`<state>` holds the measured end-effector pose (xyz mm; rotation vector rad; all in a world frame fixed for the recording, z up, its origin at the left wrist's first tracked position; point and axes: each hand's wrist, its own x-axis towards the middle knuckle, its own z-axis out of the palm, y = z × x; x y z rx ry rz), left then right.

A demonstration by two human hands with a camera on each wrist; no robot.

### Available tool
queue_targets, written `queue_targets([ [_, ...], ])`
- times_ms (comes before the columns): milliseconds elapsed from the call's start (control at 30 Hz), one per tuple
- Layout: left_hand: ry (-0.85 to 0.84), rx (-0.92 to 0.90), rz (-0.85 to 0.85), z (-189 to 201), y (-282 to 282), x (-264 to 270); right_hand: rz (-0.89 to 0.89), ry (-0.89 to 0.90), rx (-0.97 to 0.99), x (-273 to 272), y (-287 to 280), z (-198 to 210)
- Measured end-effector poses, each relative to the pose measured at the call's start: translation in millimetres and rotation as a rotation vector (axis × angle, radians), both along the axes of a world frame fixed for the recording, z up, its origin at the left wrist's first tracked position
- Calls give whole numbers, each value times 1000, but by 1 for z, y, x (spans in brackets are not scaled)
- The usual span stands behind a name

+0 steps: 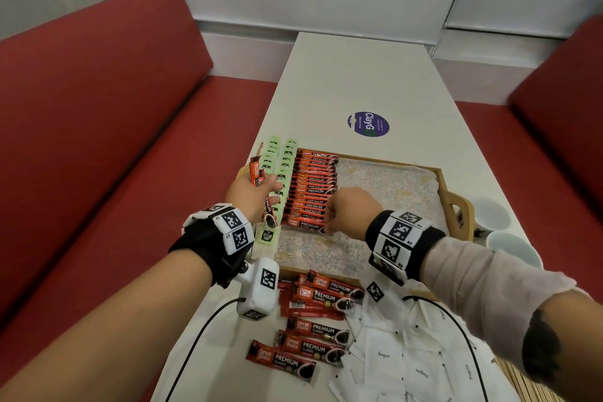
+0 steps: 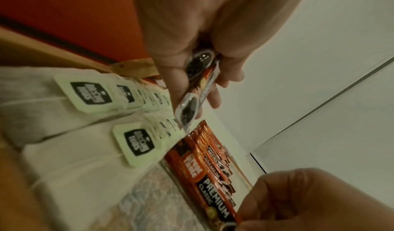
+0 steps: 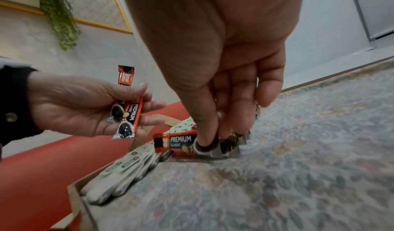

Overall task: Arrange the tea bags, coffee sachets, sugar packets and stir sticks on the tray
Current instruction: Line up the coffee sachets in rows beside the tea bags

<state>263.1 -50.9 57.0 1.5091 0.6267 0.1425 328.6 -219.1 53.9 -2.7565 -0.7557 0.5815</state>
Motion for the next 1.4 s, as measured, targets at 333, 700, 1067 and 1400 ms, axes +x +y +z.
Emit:
queue_targets([
  [333,20,-16,-25,-4,4,-3,18,-41,-97,-2,7,-3],
  [700,72,-23,-89,-4,4,-7,22,-73,-115,0,11,-5],
  [1067,85,-131,-104,1,0,-8,19,-86,-85,-2,14,-4],
  [1400,7,-219,-193,8,-7,-12,169,70,216,-20,25,10],
])
